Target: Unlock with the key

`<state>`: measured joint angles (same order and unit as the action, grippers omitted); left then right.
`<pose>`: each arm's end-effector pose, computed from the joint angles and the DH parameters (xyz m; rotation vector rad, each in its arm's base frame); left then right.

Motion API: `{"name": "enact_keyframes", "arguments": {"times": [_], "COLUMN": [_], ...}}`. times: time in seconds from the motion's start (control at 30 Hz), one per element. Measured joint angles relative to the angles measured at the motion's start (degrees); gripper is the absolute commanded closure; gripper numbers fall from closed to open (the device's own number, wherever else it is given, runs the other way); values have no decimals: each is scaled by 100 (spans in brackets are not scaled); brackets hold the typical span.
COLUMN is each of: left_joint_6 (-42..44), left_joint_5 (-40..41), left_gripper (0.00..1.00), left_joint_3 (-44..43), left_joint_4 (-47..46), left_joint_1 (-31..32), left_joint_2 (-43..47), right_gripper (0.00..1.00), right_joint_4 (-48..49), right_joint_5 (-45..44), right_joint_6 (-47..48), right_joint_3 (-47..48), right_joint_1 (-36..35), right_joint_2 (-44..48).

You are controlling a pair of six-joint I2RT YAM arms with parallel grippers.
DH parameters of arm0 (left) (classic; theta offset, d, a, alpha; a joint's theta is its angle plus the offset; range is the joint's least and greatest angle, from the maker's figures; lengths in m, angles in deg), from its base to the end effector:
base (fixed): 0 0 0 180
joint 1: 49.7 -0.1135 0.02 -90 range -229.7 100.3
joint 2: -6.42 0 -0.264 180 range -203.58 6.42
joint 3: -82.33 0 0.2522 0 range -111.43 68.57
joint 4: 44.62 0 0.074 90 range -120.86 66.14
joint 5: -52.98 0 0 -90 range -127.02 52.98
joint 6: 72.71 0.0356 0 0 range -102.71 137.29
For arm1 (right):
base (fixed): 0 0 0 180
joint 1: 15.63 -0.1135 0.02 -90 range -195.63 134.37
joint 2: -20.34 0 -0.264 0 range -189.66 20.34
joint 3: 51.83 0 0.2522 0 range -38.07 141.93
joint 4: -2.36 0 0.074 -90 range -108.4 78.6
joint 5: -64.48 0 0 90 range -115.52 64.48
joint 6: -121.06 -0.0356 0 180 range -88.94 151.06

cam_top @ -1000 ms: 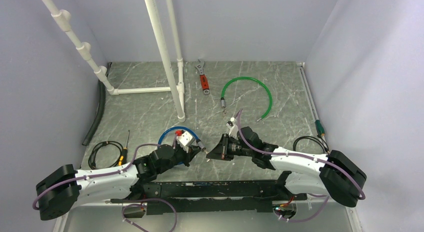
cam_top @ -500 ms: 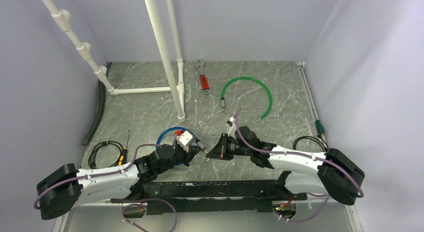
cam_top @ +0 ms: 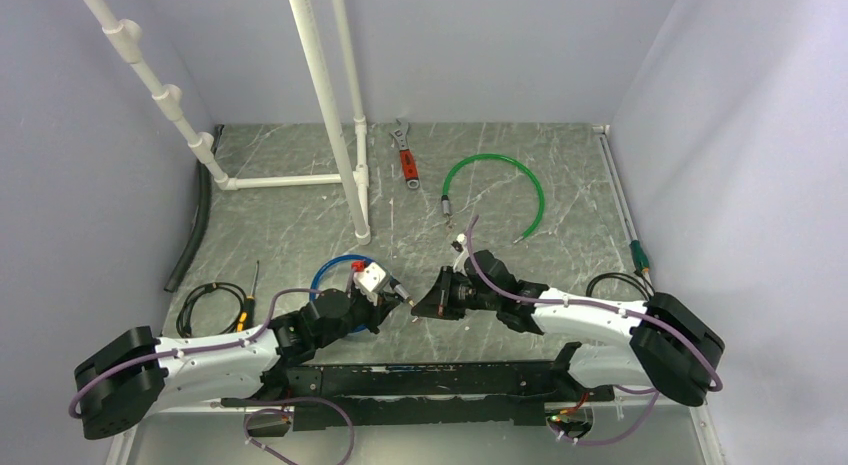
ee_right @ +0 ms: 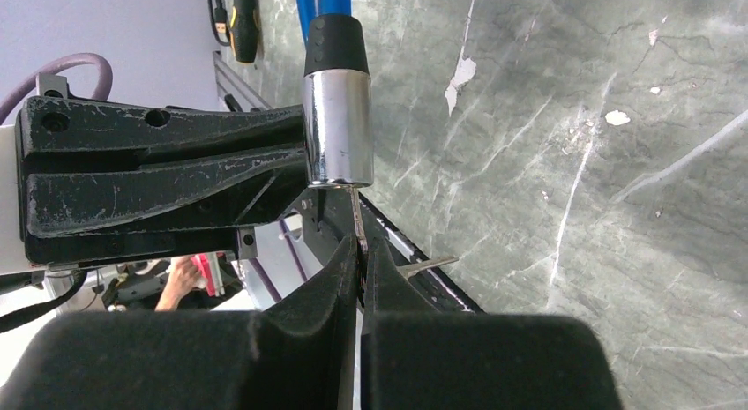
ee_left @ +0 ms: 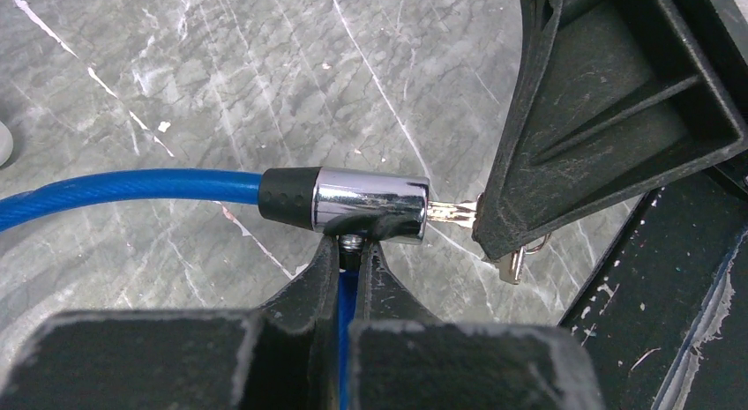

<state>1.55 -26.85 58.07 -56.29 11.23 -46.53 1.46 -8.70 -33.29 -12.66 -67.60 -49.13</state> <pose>0.0961 -0.1599 0.1712 0.6240 1.8299 -0.7505 0.1383 0.1935 0.1775 0.0620 2.4867 1.3799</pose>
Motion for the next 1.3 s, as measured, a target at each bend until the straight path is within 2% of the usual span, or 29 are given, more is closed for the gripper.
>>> {"name": "enact_keyframes", "arguments": {"times": [0.93,1.3], "left_joint_6": [22,59], "left_joint_5": [-254,-643], "left_gripper": [100,100], "left_joint_3": [0,4], "left_joint_4": [-138,-245], "left_joint_1": [-17,-68], "left_joint_2": [-197,-282], "right_gripper": [100,100], "right_joint_4": [-249,-286], "right_joint_5": [31,214], "right_joint_6": [164,385], "right_joint_3": [166,181], "right_joint_1": [2,20], "right_joint_2": [-111,-114]}}
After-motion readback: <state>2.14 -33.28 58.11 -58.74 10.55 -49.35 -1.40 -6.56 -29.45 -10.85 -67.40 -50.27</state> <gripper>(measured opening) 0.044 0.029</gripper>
